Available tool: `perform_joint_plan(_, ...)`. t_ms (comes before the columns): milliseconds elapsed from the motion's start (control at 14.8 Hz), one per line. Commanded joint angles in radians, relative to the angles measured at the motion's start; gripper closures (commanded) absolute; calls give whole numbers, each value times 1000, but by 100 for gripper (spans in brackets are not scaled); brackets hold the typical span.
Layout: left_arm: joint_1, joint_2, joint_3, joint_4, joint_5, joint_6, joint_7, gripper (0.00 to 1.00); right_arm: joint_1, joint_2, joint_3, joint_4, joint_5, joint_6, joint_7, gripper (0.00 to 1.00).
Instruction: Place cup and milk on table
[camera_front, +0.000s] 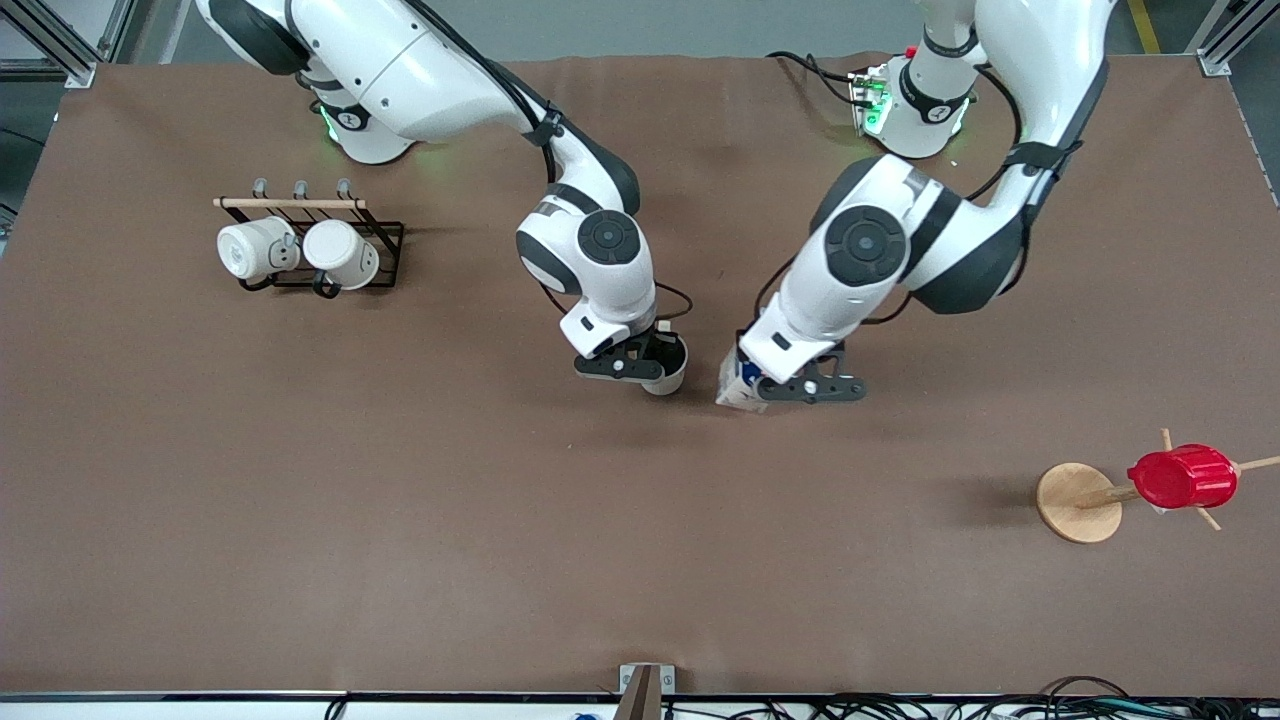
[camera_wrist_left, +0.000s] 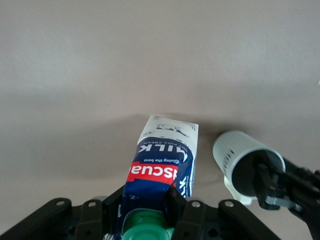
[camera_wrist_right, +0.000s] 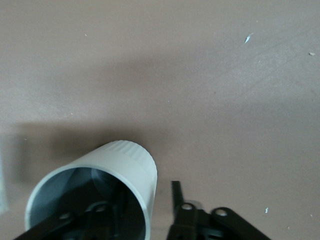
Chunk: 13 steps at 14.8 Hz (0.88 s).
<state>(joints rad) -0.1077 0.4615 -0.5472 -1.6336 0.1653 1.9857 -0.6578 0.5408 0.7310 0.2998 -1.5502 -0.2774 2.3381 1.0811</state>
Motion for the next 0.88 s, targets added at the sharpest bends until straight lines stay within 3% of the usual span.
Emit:
perform_joint_plan(0, -6, 58, -26, 40, 46, -31, -52, 85, -16, -45, 2, -1, -20, -25, 19, 0)
perform_joint_plan(203, -9, 91, -63, 40, 106, -31, -121, 85, -89, -201, 25, -5, -9, -195, 2, 0)
perform_joint_plan(541, -35, 120, -66, 57, 117, -31, -151, 82, -292, -430, 47, -8, 38, -423, -104, 0)
perform_joint_plan(743, -40, 129, -65, 69, 120, -31, -169, 82, -460, -542, 42, -11, 99, -526, -353, 0)
perform_joint_plan(811, -43, 132, -66, 69, 122, -31, -172, 81, -469, -573, 4, -13, 107, -560, -428, 0)
